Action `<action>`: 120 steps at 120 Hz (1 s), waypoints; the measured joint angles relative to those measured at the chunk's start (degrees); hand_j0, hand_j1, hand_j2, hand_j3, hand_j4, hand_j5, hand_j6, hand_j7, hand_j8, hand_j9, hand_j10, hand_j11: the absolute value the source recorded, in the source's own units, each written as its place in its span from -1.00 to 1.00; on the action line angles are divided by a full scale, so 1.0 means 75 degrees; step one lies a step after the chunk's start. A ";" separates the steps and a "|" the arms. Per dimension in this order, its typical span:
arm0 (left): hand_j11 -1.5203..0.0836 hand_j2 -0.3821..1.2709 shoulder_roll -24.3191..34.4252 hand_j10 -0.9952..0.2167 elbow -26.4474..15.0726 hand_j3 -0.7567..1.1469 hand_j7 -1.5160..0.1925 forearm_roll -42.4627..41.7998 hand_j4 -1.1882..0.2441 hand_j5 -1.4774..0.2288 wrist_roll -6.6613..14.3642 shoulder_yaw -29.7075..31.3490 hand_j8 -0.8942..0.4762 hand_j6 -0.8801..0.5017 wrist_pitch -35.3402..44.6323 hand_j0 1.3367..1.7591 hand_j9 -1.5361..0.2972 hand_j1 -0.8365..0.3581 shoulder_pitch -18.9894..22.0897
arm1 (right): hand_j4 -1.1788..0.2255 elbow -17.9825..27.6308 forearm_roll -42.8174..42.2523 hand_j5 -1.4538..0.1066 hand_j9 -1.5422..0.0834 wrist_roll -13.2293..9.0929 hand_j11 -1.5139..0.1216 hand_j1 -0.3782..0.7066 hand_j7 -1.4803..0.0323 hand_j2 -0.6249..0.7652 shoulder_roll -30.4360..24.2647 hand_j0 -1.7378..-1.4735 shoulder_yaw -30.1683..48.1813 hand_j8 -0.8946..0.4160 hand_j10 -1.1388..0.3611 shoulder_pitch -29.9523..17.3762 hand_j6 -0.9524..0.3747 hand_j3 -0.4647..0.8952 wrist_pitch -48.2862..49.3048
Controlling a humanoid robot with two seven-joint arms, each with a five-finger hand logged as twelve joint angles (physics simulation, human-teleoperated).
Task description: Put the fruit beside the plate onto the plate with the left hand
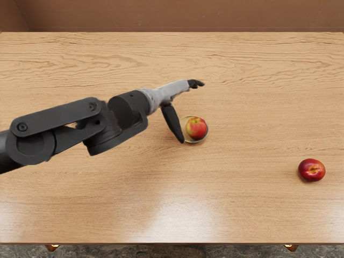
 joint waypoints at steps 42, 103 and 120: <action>0.83 -0.52 0.3283 0.57 -0.0700 -0.20 0.71 -0.6680 0.60 0.67 0.0000 -0.1974 0.24 0.21 -0.3884 0.52 0.62 0.90 0.0688 | 0.68 0.0011 0.0010 0.86 0.90 -0.0009 0.85 -0.95 0.96 -0.10 0.0000 -0.40 0.0010 0.36 0.52 0.0011 0.43 -0.32 0.0007; 0.86 -0.53 0.5649 0.61 0.0572 -0.20 0.75 -1.1066 0.64 0.70 0.0000 -0.3108 0.28 0.25 -0.5422 0.52 0.65 0.95 0.2829 | 0.68 0.0047 0.0012 0.86 0.90 -0.0011 0.85 -0.95 0.96 -0.10 0.0000 -0.40 0.0012 0.37 0.52 0.0012 0.43 -0.32 0.0008; 0.87 -0.53 0.6011 0.62 0.0839 -0.20 0.75 -1.1095 0.64 0.71 0.0000 -0.3115 0.28 0.25 -0.5432 0.52 0.65 0.95 0.2995 | 0.68 0.0068 0.0012 0.86 0.90 -0.0011 0.85 -0.95 0.96 -0.10 0.0000 -0.40 0.0012 0.37 0.52 0.0012 0.44 -0.32 0.0008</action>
